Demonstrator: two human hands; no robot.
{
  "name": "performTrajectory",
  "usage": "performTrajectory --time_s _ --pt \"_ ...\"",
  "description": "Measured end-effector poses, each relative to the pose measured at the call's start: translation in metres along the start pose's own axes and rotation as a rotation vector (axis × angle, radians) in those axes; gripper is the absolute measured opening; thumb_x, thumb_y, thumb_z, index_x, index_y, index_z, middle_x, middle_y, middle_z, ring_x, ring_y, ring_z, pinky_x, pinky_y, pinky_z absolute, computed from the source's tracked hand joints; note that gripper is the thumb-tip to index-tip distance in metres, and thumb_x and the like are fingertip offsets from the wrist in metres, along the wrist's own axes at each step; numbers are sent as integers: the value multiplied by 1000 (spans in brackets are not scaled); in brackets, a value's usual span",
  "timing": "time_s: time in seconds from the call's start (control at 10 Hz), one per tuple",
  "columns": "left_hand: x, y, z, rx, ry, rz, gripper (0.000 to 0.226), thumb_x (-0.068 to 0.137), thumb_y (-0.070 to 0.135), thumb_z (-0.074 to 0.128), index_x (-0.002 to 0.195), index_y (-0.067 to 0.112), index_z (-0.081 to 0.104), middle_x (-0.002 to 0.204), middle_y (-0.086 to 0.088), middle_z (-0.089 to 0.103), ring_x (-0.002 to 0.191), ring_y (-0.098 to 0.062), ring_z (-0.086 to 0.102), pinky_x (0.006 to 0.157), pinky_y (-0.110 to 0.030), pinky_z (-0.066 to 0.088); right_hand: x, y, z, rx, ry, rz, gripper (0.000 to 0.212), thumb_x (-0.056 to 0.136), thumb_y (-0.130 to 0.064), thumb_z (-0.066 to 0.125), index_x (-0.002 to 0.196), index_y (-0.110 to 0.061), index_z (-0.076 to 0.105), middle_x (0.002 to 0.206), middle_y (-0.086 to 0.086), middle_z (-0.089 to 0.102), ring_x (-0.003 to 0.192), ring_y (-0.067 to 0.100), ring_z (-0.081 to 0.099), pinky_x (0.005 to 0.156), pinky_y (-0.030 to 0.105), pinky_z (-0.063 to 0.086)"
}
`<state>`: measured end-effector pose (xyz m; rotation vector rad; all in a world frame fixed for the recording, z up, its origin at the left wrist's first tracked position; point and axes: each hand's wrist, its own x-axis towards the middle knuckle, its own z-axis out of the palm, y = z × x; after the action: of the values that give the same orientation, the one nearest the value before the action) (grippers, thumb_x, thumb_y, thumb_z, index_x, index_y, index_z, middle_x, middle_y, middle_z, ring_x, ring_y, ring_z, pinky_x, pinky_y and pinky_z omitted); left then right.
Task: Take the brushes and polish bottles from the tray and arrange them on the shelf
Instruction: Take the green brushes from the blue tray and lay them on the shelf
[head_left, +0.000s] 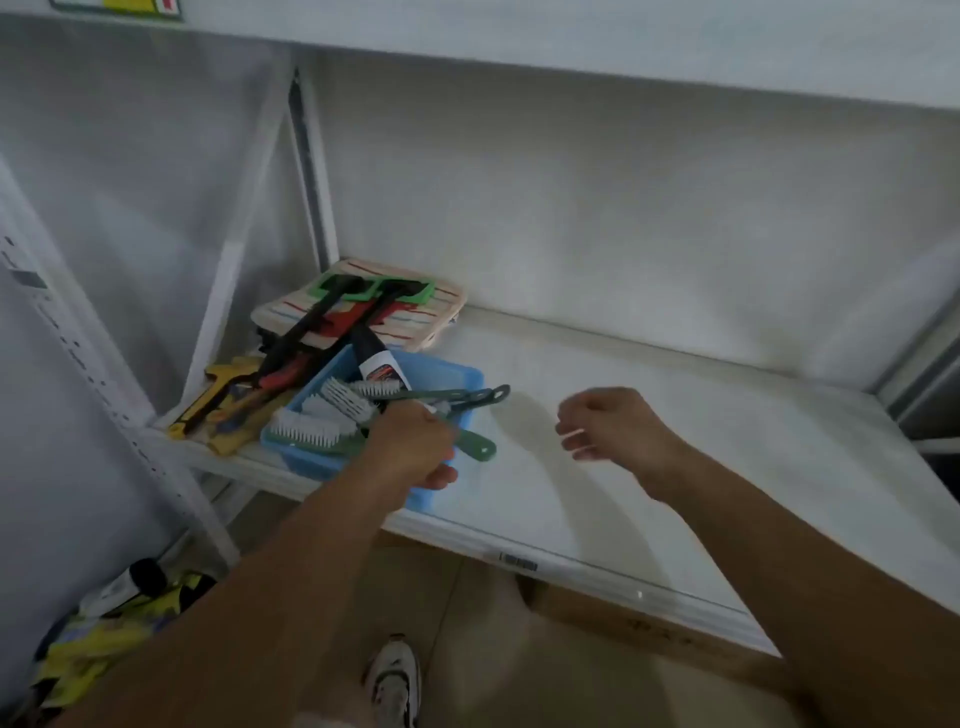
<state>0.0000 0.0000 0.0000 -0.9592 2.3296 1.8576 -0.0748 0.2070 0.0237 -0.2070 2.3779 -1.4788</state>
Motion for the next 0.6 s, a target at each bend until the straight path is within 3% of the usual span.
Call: performTrajectory --time_s 0.1,0.2,0.3,0.4,0.5,0.6 --pt "3 7 20 -130 -106 -149 23 91 12 60 107 -5 61 76 -18 69 41 -17 62 37 -21 48 40 -16 20 72 -28 95 26 90 -23 69 105 -2 67 105 23 70 74 28 69 78 43 63" --pt "-6 3 49 -369 -99 -273 8 95 10 56 96 2 57 85 -18 66 59 -25 64 41 -24 52 67 -25 44 31 -100 123 37 89 -27 71 106 4 65 96 21 69 70 29 70 76 44 63" --pt "-2 -7 70 -535 70 -250 4 95 5 54 94 2 56 82 -13 63 68 -26 64 48 -29 55 81 -27 64 26 -138 106 39 87 -20 74 105 13 67 82 23 69 67 31 70 78 48 62" --pt "2 -12 79 -588 144 -179 3 94 2 52 96 3 53 80 -14 62 67 -27 64 61 -37 57 89 -25 74 61 -113 101 39 83 -13 78 106 17 66 78 25 71 76 38 75 81 53 60" --pt "3 -11 77 -635 182 -129 6 92 -2 54 96 3 53 79 -15 62 70 -29 65 69 -42 60 87 -28 71 20 -120 56 33 80 -16 83 93 12 72 74 24 75 76 36 76 77 43 63" --pt "-1 -5 73 -735 176 -130 5 92 -3 54 96 0 56 84 -17 65 66 -26 67 58 -34 58 84 -31 64 41 -120 69 33 78 -17 85 90 11 72 73 22 75 69 28 75 76 38 63"
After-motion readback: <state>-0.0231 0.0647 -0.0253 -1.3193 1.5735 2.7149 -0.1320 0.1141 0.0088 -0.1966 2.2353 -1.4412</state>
